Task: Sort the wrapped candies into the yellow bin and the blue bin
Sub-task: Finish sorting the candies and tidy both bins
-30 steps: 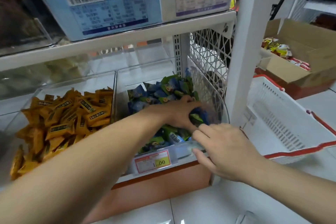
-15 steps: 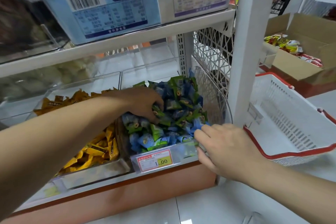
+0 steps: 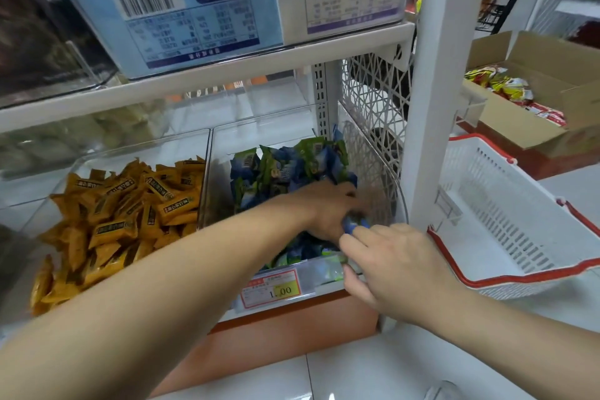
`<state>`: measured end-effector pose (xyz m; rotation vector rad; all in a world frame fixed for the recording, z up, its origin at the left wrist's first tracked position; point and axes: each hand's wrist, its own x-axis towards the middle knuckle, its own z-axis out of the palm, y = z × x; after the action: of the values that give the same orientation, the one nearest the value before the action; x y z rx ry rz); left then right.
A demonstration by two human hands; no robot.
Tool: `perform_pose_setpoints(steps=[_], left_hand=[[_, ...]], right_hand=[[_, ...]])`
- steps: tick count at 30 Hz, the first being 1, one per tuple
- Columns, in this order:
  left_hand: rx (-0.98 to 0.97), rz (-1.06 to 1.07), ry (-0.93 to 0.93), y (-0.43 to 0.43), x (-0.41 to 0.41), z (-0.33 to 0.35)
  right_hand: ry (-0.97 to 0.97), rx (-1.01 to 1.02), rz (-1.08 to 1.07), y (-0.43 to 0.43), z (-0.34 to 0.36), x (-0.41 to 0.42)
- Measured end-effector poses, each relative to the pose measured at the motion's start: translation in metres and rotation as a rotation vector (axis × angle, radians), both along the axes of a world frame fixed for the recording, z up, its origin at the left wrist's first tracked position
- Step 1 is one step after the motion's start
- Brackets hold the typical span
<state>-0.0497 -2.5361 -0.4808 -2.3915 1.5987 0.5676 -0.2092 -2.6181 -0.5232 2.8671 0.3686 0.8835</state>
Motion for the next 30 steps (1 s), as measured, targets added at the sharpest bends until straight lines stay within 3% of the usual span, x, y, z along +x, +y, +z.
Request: perform_pose_setpoints(steps=[7,15,21,23,27,30], left_hand=[[0.084,-0.022,-0.108,0.04,0.023,0.011],[-0.166,0.256,0.009,0.077,0.054,0.029],[-0.152,0.246,0.141,0.068,0.051,0.033],[-0.235,0.267,0.16,0.055,0.049,0.037],[-0.518,0.314,-0.043,0.016,0.062,0.037],[-0.413,0.438,-0.173,-0.002,0.083,0.023]], right_hand=[[0.005,-0.009,-0.004,-0.001,-0.001,0.0],[0.056,0.018,-0.017,0.001,-0.001,0.0],[0.127,0.029,-0.05,0.004,0.006,-0.001],[0.187,0.064,-0.06,0.008,0.011,-0.001],[0.228,0.229,-0.076,0.014,0.025,0.009],[0.326,0.27,-0.059,0.019,0.031,0.02]])
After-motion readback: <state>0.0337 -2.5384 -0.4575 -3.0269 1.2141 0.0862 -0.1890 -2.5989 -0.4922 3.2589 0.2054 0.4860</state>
